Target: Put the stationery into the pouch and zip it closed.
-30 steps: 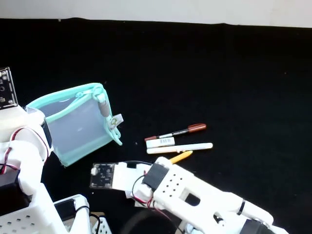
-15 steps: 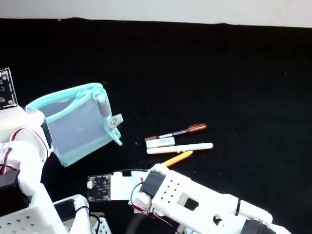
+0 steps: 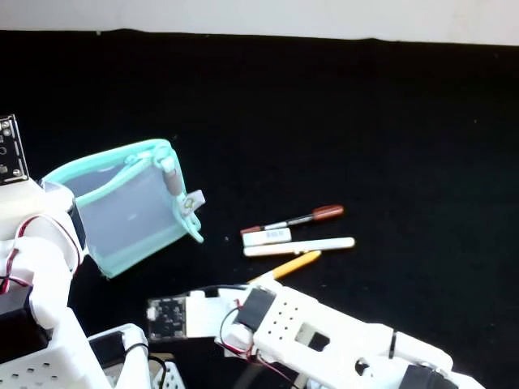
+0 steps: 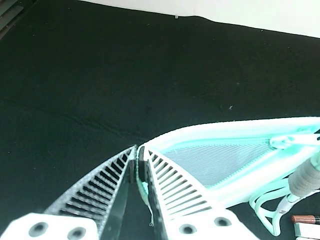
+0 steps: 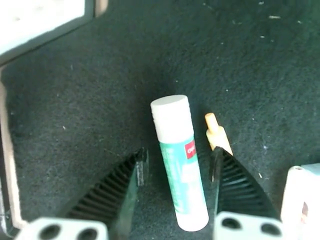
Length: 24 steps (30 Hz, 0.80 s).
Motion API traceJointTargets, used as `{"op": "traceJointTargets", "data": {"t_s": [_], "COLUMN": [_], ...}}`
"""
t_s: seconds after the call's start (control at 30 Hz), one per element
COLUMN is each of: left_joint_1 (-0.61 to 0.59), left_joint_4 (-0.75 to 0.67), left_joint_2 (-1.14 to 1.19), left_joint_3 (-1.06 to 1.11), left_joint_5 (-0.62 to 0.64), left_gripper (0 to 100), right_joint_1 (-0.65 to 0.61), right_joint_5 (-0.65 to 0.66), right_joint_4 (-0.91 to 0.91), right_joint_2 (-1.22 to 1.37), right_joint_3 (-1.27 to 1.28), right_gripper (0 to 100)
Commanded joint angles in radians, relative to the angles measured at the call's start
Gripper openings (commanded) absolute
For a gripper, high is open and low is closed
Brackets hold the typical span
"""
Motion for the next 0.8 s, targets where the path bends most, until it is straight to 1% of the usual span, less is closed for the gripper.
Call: {"op": "traceJointTargets", "data": {"t_s": [0.0, 0.1, 0.17, 0.23, 0.33, 0.47, 0.57, 0.77], "left_joint_1": [-0.012, -0.012, -0.012, -0.012, -0.012, -0.012, -0.012, -0.012], "left_joint_4": [0.005, 0.005, 0.005, 0.005, 0.005, 0.005, 0.005, 0.005], "left_joint_2": [0.002, 0.002, 0.002, 0.002, 0.002, 0.002, 0.002, 0.002], "left_joint_3": [-0.015, -0.015, -0.015, -0.015, -0.015, -0.013, -0.013, -0.013], "left_joint_5": [-0.006, -0.006, -0.006, -0.006, -0.006, -0.006, -0.006, -0.006], "left_gripper": [1, 1, 1, 1, 1, 1, 1, 1], "right_joint_1": [-0.007, -0.002, -0.007, -0.005, -0.002, -0.002, 0.004, 0.127], "right_joint_5": [0.044, 0.037, 0.040, 0.041, 0.035, 0.029, -0.023, -0.110], "right_joint_4": [-0.027, -0.102, -0.102, -0.101, -0.101, -0.101, -0.101, -0.065], "right_joint_2": [0.061, 0.117, 0.140, 0.140, 0.130, 0.111, 0.101, 0.008], "right_joint_3": [-0.004, -0.002, -0.010, -0.012, -0.012, -0.012, -0.012, -0.079], "right_gripper": [20.9, 20.9, 19.9, 13.9, 0.9, 0.6, 0.7, 0.7]}}
